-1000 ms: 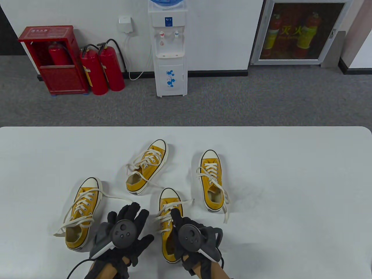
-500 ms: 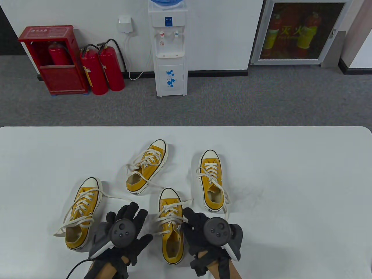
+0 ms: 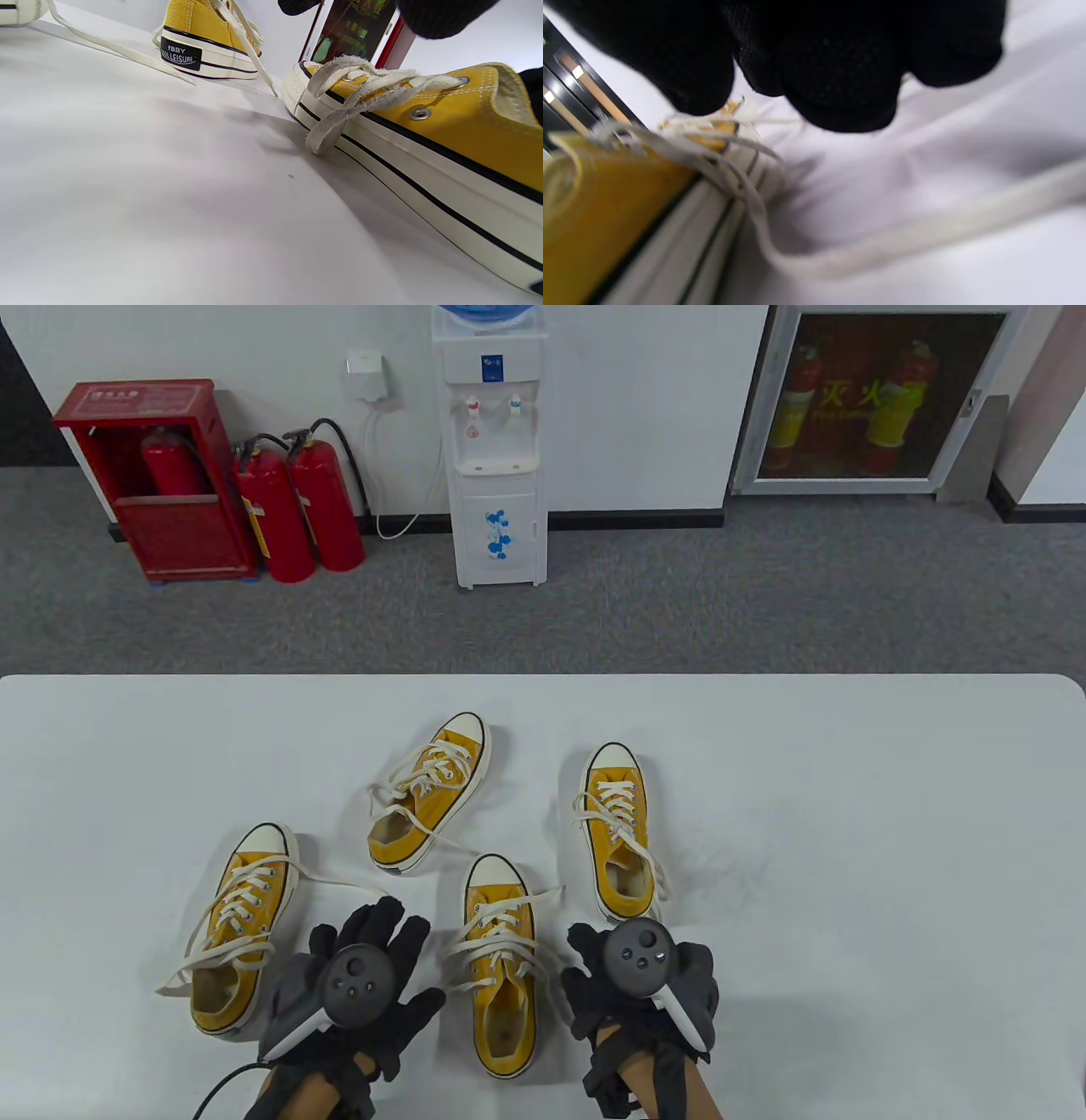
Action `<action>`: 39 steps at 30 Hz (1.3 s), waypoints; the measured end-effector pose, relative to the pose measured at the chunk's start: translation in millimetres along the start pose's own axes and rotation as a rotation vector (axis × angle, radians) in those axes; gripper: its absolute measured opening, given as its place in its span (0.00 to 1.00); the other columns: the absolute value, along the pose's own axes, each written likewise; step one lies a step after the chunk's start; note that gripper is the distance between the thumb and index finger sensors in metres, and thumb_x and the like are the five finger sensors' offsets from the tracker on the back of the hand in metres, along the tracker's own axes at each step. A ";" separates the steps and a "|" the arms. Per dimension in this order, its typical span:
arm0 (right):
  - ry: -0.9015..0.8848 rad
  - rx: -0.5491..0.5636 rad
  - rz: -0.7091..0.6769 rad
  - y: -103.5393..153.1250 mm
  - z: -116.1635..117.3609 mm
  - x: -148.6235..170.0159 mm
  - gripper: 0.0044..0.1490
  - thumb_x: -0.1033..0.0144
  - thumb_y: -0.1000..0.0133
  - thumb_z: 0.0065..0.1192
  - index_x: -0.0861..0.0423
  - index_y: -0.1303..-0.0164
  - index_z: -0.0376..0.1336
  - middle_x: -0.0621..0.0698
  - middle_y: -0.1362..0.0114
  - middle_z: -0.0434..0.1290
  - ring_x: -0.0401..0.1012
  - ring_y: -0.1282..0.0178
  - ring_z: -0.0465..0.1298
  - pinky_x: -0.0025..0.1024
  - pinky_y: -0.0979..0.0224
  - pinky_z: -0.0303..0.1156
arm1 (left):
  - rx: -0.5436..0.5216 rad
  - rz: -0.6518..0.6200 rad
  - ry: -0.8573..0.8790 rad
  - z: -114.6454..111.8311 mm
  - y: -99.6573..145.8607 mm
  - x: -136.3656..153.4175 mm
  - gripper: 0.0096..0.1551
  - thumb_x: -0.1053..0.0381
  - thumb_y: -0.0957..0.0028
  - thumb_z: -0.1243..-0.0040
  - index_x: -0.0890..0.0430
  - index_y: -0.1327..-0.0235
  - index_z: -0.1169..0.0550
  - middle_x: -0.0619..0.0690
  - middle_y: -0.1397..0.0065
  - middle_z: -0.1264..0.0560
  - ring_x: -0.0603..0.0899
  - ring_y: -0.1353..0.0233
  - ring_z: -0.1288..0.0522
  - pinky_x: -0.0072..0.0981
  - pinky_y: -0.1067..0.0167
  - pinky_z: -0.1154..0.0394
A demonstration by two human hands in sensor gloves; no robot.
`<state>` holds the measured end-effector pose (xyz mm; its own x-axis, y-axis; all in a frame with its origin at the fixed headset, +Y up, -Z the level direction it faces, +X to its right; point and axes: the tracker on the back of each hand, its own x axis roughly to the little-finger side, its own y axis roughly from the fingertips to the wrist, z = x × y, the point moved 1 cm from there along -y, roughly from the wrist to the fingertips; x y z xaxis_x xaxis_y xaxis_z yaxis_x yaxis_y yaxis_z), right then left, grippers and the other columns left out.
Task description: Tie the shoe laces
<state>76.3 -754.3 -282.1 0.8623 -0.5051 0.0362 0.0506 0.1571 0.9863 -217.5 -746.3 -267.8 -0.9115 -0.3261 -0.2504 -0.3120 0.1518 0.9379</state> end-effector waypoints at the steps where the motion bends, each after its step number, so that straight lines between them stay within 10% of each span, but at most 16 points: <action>1: 0.014 -0.017 0.001 0.0 1.8 -0.4 0.43 0.49 0.53 0.73 0.55 0.29 0.66 0.56 0.30 0.69 0.38 0.61 0.82 0.40 0.52 0.78 | 0.000 0.000 -0.001 0.0 0.0 -0.1 0.52 0.28 0.49 0.49 0.47 0.16 0.50 0.58 0.11 0.62 0.72 0.13 0.60 0.82 0.30 0.67; 26: 0.363 -0.011 -0.037 0.3 36.1 -28.7 0.27 0.57 0.56 0.79 0.55 0.49 0.75 0.53 0.50 0.79 0.37 0.71 0.81 0.42 0.57 0.79 | 0.016 0.011 -0.005 -2.4 -0.3 -0.3 0.52 0.28 0.49 0.49 0.47 0.16 0.50 0.58 0.11 0.62 0.73 0.13 0.60 0.82 0.30 0.67; 39: 0.171 0.132 -0.042 10.2 -3.9 -21.2 0.23 0.55 0.55 0.79 0.47 0.51 0.77 0.46 0.62 0.83 0.32 0.83 0.79 0.34 0.67 0.81 | 0.000 0.006 -0.006 -0.5 0.5 -1.3 0.51 0.28 0.49 0.49 0.47 0.16 0.50 0.58 0.11 0.62 0.73 0.13 0.60 0.82 0.30 0.67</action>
<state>60.5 -738.6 -273.5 0.9345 -0.3554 -0.0220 0.0315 0.0209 0.9993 -216.4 -746.3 -266.9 -0.9149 -0.3200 -0.2459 -0.3063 0.1540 0.9394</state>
